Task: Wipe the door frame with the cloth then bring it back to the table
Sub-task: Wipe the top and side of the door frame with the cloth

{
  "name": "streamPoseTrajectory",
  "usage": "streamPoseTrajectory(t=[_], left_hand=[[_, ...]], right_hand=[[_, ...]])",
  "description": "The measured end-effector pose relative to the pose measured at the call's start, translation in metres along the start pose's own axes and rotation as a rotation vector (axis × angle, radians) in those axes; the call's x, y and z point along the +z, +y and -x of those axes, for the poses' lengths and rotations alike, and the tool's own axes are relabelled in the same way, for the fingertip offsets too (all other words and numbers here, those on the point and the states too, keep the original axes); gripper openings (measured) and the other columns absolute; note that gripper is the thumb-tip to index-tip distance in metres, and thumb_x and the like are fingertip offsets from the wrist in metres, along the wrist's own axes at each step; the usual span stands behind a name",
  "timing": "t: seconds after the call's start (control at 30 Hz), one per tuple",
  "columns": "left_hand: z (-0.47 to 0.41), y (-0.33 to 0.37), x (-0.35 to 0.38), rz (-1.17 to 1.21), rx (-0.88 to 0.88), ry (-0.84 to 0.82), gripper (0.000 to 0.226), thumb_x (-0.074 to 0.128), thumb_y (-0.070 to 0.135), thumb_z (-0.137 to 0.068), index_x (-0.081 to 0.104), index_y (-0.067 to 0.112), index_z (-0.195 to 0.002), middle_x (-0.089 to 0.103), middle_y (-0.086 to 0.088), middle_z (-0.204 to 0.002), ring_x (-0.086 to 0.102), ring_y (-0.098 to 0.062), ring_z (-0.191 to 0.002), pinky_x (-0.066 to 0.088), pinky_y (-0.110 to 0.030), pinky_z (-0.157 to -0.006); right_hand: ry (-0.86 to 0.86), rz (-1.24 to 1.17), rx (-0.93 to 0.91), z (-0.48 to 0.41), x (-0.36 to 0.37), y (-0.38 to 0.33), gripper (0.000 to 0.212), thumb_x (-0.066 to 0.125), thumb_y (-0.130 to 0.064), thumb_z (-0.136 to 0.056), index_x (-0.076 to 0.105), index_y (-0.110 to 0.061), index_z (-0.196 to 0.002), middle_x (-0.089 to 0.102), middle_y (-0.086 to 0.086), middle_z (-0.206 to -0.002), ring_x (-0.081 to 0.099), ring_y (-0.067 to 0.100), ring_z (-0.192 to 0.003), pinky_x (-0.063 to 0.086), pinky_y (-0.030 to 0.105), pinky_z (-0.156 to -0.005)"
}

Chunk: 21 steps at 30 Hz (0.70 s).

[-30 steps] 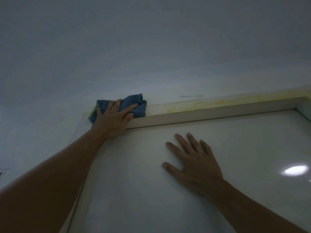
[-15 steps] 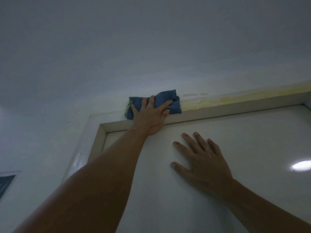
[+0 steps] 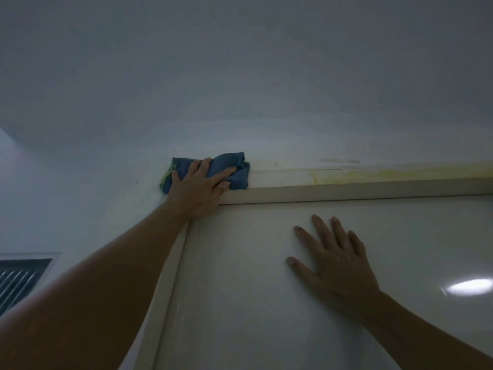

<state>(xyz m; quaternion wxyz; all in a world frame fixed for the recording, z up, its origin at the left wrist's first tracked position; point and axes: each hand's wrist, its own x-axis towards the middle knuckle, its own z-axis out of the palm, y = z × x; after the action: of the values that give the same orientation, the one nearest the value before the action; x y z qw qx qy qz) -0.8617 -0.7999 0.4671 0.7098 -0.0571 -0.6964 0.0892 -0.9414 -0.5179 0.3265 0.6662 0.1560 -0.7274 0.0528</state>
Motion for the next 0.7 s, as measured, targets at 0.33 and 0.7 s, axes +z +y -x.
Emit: streamPoseTrajectory(t=[0.33,0.7], left_hand=[[0.002,0.011,0.003,0.001,-0.026,0.016,0.045,0.021,0.053,-0.099,0.013,0.060,-0.143,0.008,-0.001,-0.162,0.004,-0.026,-0.148,0.005,-0.069,-0.111],[-0.027,0.103,0.018,0.000,0.017,0.086,0.045,0.019,0.056,-0.098,0.013,0.061,-0.142,0.013,-0.002,-0.161,0.009,-0.028,-0.146,0.006,-0.071,-0.109]], right_hand=[[0.050,-0.026,-0.109,-0.005,0.006,0.004,0.073,0.014,-0.076,-0.091,0.004,-0.045,-0.155,-0.010,-0.006,-0.168,-0.015,0.017,-0.153,-0.003,0.044,-0.124],[0.048,-0.086,-0.166,-0.004,-0.001,0.036,0.073,0.017,-0.077,-0.090,0.009,-0.046,-0.155,-0.007,-0.011,-0.168,-0.018,0.017,-0.153,-0.007,0.045,-0.124]])
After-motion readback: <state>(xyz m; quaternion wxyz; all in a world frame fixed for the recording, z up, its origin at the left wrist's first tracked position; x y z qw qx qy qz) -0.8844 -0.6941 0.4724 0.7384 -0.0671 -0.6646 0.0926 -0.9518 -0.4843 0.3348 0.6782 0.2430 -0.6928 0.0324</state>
